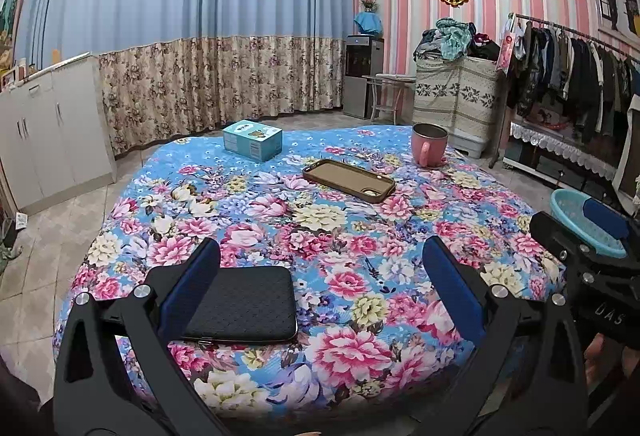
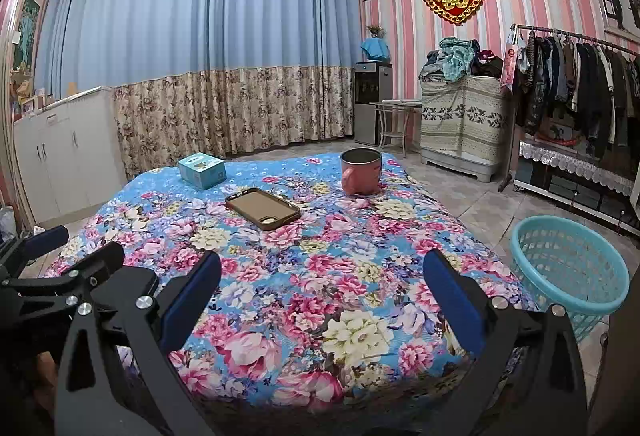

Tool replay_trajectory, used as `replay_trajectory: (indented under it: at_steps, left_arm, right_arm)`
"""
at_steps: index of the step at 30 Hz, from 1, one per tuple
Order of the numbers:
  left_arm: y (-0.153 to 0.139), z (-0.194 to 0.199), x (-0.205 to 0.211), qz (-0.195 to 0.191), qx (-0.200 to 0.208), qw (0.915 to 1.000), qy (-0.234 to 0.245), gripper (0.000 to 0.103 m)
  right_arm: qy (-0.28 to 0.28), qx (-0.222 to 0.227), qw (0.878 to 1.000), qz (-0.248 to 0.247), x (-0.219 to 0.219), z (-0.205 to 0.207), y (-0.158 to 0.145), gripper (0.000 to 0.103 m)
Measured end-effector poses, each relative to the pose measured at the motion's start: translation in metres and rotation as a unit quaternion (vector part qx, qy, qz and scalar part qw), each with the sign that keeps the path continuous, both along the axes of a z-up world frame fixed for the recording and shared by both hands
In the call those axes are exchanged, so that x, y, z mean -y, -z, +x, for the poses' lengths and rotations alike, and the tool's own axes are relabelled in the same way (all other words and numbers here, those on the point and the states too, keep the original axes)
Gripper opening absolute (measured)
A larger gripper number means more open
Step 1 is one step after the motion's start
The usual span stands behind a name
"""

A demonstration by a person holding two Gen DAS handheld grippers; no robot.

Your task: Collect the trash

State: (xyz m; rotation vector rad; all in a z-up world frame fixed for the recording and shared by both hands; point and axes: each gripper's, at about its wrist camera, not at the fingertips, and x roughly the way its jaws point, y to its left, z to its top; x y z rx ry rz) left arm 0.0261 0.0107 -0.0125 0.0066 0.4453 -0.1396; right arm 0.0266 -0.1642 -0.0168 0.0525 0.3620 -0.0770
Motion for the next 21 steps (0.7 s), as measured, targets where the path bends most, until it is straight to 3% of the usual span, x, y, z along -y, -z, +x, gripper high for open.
replay_trajectory:
  at_steps: [21]
  left_arm:
    - [-0.003,-0.0077,-0.003,-0.008,0.013,0.9999,-0.002,0.098]
  right_arm:
    - [0.0,0.013,1.0,-0.006,-0.0045,-0.0024,-0.0021,0.099]
